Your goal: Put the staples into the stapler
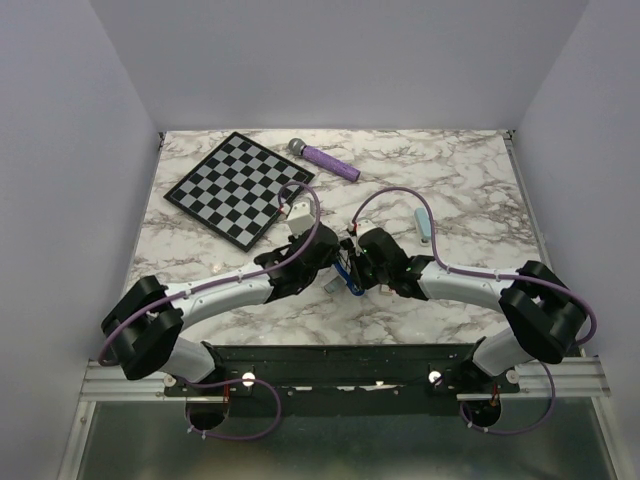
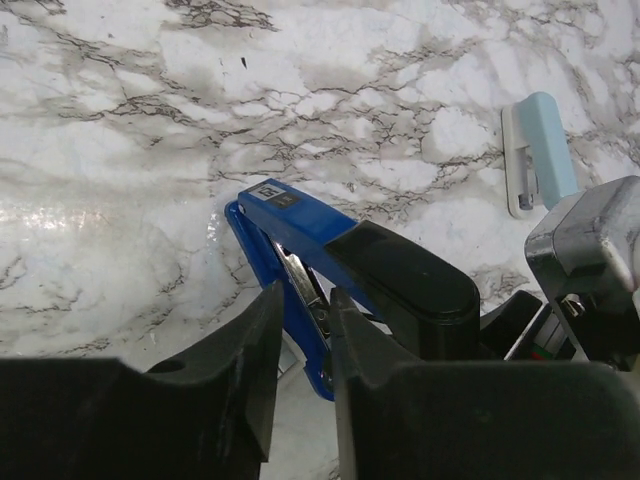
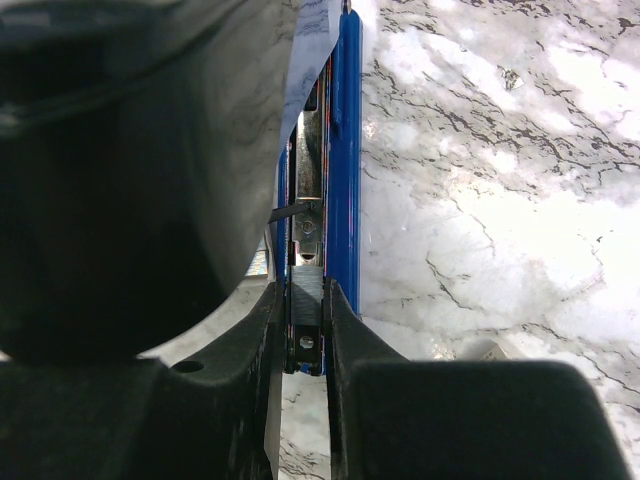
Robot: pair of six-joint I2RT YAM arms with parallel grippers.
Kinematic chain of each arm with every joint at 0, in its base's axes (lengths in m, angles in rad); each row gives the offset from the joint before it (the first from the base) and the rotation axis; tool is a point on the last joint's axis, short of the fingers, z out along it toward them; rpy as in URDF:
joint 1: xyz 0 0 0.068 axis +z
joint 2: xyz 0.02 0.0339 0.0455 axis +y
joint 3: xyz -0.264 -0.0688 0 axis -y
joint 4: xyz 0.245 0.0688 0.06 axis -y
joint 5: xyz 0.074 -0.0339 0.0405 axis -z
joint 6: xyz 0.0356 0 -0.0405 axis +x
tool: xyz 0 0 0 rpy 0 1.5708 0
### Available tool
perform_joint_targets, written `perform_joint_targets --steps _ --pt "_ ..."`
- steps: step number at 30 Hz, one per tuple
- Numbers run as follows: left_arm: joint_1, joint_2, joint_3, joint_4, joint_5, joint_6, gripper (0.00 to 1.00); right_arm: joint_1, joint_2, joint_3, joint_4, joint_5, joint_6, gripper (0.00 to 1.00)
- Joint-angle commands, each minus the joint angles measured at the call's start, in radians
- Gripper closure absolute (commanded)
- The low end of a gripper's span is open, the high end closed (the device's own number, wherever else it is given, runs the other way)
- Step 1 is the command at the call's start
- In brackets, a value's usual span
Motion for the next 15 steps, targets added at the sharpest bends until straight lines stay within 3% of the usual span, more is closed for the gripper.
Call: perform_joint_targets --steps 1,6,10,15 --pt "0.01 -0.069 -0.031 0.008 -0.038 0.073 0.62 0.004 0.017 -0.007 -0.006 -0.006 -0.007 0.77" --pt "0.016 -0.112 -0.168 0.212 0.018 0.307 0.35 0.004 0.017 -0.008 -0.004 -0.002 -0.017 0.77" --pt "0.027 -0.166 -0.333 0.571 0.12 0.579 0.27 0.003 0.011 -0.011 -0.009 -0.007 -0.025 0.77" --pt "0.061 -0.172 -0.477 0.821 0.314 0.904 0.13 0.004 0.005 -0.002 -0.032 -0.03 -0.059 0.76"
